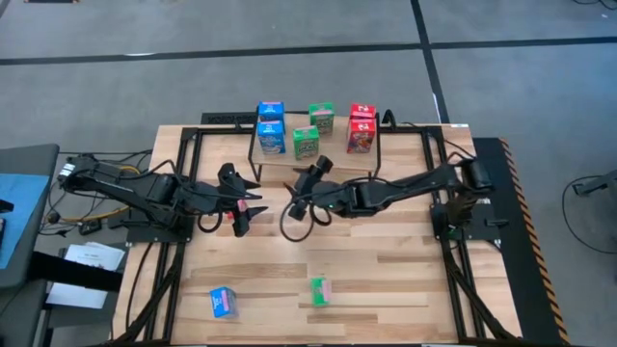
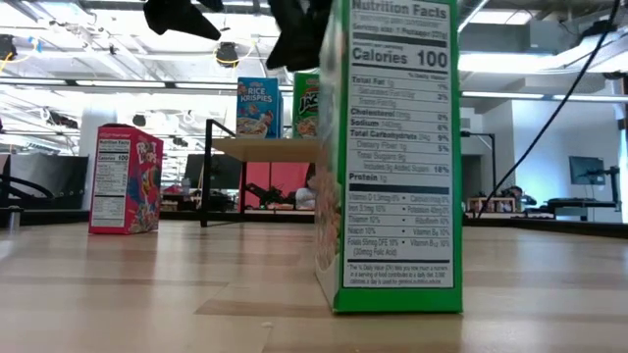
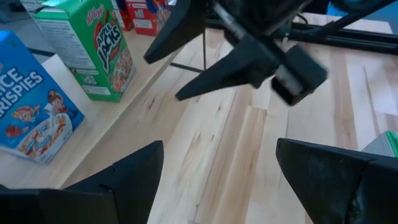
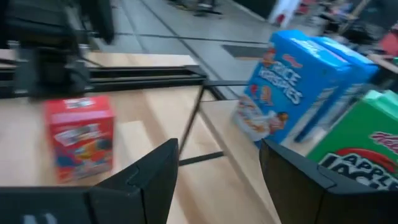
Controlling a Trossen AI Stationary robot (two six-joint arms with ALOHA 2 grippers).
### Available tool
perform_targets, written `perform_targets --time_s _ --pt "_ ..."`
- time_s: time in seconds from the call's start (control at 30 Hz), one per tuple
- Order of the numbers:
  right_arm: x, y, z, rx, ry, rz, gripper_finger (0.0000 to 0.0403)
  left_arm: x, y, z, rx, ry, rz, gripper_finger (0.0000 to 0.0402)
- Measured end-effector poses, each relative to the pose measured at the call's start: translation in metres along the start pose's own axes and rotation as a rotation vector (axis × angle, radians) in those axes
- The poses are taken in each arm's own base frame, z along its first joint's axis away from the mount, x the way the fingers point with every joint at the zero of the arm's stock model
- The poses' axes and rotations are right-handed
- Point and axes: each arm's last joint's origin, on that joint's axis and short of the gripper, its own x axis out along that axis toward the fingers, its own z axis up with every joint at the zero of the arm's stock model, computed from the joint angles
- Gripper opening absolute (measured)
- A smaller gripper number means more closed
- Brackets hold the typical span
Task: Stack cereal on shelf
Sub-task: Put the top green cereal box on the shelf aligned with the other green cereal box
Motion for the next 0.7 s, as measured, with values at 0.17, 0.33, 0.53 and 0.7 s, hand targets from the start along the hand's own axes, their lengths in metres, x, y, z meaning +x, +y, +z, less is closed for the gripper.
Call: perform_targets --time_s 0.17,0.33,0.53,0.7 --pt "0.015 0.004 -0.005 0.029 -0.026 -0.033 0.0249 0.0 0.0 0.0 0.004 0.0 0.001 0.0303" --pt "0.028 0.0 -0.009 0.069 -0.053 -0.062 0.0249 0.0 0.0 0.0 0.008 -0.001 0.001 0.0303" --pt "0.04 -0.011 -0.015 0.126 -0.035 -0.093 0.0249 0.0 0.001 0.001 0.007 -0.014 0.035 0.0303" --pt "0.047 -0.013 -0.021 0.14 -0.016 -0.105 0.0249 0.0 0.001 0.001 0.007 -0.017 0.048 0.0303"
